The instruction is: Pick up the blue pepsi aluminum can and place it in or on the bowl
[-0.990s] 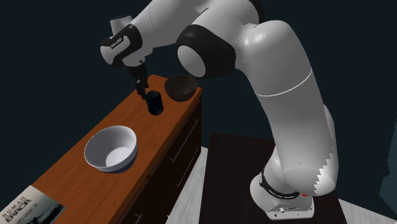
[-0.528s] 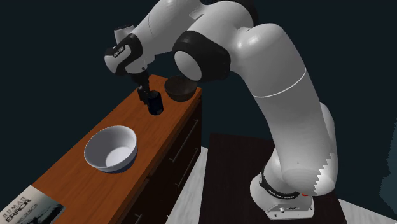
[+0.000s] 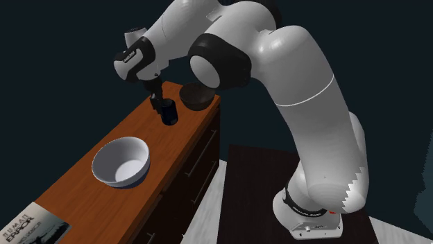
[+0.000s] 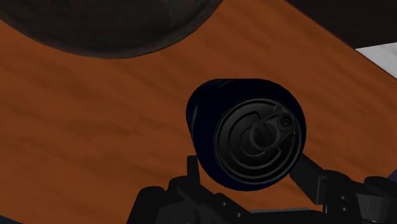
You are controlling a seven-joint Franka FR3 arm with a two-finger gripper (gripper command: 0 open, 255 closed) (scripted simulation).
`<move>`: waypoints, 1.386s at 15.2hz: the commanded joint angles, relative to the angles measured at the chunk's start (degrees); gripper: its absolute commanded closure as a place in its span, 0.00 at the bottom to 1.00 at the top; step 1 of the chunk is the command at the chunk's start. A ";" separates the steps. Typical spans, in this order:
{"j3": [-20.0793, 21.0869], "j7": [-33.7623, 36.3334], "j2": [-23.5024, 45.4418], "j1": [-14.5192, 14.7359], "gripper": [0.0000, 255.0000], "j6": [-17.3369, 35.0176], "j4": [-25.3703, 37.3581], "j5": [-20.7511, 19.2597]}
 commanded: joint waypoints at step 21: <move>-1.17 0.97 -4.95 0.58 1.00 -7.20 2.27 -1.73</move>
